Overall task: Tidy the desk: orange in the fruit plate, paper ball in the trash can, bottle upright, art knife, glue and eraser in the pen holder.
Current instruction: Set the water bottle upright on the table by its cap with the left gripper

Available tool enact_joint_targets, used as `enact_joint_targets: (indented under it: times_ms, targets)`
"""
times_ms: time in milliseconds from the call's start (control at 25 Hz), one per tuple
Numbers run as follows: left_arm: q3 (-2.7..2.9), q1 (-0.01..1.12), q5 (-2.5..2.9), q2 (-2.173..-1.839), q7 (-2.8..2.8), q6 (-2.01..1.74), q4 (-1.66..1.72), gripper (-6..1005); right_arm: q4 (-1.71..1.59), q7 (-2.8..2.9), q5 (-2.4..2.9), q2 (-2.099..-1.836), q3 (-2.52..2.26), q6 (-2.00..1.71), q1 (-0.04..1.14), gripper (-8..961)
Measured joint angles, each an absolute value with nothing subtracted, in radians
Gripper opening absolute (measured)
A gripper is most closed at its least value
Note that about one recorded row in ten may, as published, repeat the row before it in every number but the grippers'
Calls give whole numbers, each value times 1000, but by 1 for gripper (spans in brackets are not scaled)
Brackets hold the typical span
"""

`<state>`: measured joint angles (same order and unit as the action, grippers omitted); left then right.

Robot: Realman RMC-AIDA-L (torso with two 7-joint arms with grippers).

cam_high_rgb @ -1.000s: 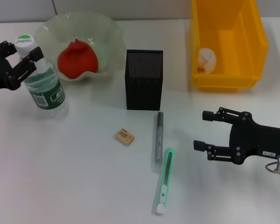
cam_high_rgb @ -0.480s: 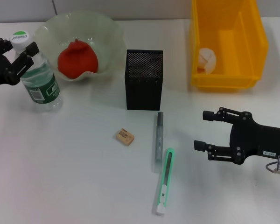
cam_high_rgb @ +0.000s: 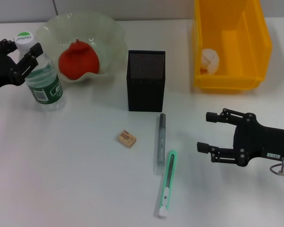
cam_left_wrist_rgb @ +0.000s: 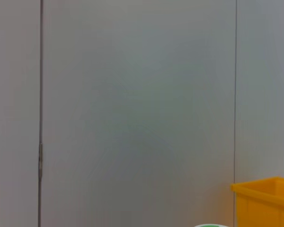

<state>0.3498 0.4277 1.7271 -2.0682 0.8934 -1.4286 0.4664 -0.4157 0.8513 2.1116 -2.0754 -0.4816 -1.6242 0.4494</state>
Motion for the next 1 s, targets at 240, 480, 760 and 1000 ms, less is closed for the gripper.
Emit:
enact_joint_targets:
  times_ms: [240,480,760,1000]
  targets:
    - [347,428,1727,-2068,894,-1437,466,538,-417,851,2112,-2075,-482,-1624,448,800]
    - [352,429,1727,-2067,901,-1430,466,568,-419,851,2112,-2074,-482,-1625,447,800]
    - [353,430,1727,-2068,901,-1434,466,602,-419,851,2112,-2074,-482,-1625,446,801]
    - [351,431,1726,-2067,907,-1461,466,632,-419,851,2110,-2074,-481,-1626,446,801]
